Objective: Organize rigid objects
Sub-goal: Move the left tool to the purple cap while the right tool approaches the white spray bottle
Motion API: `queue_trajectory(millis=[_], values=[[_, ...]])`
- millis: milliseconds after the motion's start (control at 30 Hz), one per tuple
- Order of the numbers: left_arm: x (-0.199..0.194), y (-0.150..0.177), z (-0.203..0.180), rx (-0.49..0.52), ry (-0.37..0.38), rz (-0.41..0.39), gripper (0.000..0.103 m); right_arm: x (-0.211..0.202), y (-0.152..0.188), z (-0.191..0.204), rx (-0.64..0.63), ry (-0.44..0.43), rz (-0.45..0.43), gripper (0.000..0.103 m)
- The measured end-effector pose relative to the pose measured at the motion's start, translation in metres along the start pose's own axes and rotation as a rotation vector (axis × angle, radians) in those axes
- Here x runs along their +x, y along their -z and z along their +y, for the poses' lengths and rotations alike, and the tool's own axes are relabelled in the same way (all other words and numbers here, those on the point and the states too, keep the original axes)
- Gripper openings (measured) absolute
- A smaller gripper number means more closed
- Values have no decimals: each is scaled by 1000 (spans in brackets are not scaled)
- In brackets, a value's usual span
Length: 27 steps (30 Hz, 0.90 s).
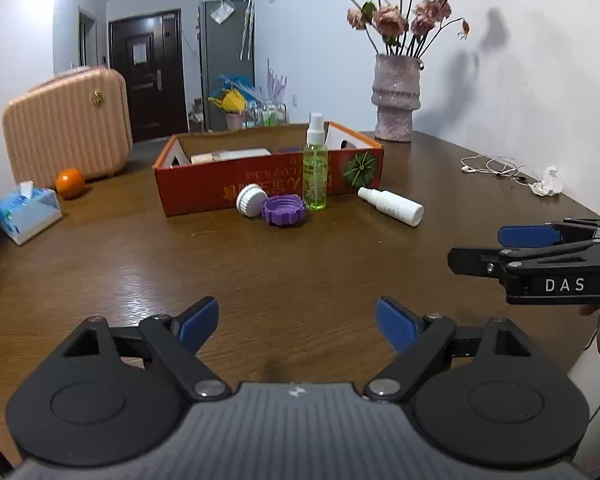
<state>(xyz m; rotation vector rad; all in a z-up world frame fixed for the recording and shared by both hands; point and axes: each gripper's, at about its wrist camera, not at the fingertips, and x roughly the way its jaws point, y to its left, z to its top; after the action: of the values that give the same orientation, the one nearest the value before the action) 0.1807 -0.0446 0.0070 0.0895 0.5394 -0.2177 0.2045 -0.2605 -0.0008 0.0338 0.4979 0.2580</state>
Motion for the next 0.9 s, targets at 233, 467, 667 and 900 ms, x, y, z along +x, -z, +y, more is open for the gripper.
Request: queue_trajectory(millis=[233,467,667,900], values=[[47,-22,18,-53,14,51,88,39,-25,-10,-9,22,11,75],[128,-66,25,-54,61,105,87,96,-60,-34,9,61,54,66],[203,-89,29,-74,41,172,85,154,-80,-49,-7,75,128,58],[235,-92,28,-83,41,192,76,201,-83,-61,15,49,207,48]])
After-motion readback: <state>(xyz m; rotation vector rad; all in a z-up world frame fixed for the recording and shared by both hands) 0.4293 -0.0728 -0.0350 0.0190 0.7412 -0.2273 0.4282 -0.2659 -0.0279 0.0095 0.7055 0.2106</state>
